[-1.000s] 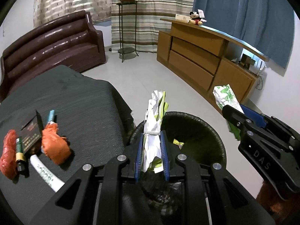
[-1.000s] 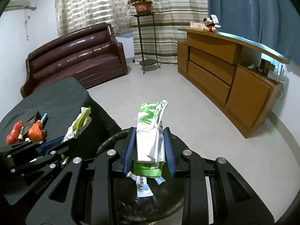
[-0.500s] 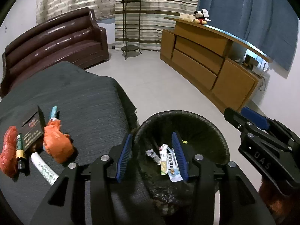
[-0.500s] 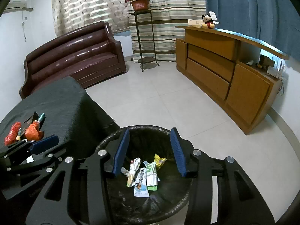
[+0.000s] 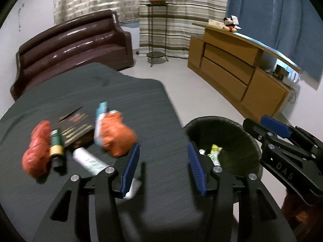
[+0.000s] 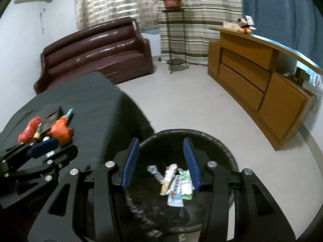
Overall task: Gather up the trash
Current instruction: 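Move both open tools back over the table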
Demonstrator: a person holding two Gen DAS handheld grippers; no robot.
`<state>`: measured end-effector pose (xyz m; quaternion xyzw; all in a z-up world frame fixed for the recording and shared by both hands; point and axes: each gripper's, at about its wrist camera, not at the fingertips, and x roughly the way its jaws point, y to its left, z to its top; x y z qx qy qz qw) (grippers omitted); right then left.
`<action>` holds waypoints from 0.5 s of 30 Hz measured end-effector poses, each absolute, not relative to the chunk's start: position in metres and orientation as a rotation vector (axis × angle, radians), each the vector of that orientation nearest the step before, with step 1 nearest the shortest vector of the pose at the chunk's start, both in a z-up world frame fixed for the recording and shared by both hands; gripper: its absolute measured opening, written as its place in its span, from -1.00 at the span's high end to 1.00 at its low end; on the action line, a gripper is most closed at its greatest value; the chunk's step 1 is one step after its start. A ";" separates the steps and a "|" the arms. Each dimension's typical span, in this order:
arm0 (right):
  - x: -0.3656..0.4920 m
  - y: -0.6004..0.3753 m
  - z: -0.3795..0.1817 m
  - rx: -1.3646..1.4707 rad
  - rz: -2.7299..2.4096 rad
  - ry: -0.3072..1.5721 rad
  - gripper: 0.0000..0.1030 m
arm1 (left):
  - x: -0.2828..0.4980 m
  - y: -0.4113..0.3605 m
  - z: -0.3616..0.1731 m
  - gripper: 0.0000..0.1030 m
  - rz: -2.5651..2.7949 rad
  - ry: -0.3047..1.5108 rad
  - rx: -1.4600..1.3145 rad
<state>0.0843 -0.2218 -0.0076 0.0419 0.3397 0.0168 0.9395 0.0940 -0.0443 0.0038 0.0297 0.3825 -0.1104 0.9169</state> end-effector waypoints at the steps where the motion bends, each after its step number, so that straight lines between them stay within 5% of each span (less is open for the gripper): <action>1: 0.084 -0.217 -0.007 0.081 0.044 0.695 0.13 | 0.092 -0.037 0.004 0.03 -0.213 0.788 0.056; 15: 0.075 -0.126 -0.006 0.017 0.225 0.731 0.13 | 0.074 0.053 -0.002 -0.01 -0.030 0.799 0.010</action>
